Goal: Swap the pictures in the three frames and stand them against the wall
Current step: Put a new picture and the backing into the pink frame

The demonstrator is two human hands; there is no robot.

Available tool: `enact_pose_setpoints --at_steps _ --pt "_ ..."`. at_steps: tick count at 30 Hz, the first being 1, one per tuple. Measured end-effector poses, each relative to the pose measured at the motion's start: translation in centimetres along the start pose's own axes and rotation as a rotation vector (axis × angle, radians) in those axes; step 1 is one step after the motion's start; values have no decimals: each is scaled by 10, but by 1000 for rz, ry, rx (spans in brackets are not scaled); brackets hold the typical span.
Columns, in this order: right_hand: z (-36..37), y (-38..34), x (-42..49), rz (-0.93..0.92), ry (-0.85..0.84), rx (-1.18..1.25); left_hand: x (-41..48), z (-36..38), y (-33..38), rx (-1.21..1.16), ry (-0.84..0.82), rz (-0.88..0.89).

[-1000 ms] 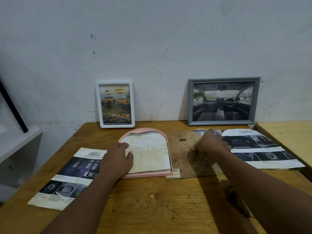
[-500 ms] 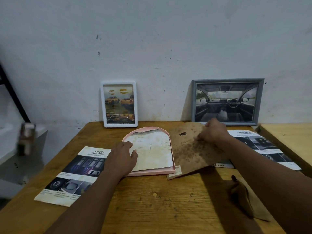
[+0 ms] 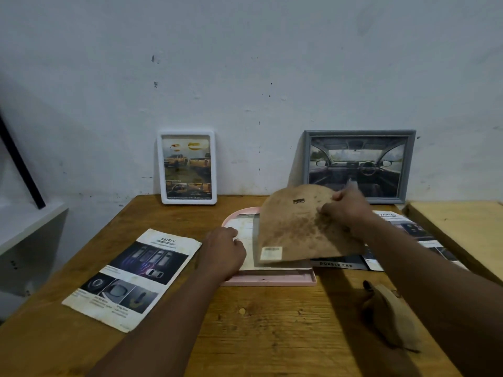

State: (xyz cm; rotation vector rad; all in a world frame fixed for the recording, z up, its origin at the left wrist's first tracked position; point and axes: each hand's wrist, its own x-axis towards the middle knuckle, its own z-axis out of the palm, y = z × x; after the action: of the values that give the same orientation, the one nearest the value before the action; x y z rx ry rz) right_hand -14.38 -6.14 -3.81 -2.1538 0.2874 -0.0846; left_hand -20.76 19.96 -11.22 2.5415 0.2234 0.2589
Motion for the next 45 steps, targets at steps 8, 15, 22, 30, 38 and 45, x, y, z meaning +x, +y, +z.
enact_pose_setpoints --at_steps 8,15,22,30,38,45 --pt "72 9 -12 -5 -12 -151 3 -28 0 -353 -92 -148" --pt "87 14 -21 -133 -49 -431 2 -17 -7 -202 -19 -12" --pt "83 17 -21 -305 -141 -558 7 -12 -5 -65 -109 63" --pt "87 25 -25 -470 -79 -522 -1 5 -16 3 35 126" --pt "86 15 -7 -444 -160 -476 9 -2 -6 -15 -142 57" --pt "100 27 -10 -559 -98 -638 8 9 -4 177 -127 83"
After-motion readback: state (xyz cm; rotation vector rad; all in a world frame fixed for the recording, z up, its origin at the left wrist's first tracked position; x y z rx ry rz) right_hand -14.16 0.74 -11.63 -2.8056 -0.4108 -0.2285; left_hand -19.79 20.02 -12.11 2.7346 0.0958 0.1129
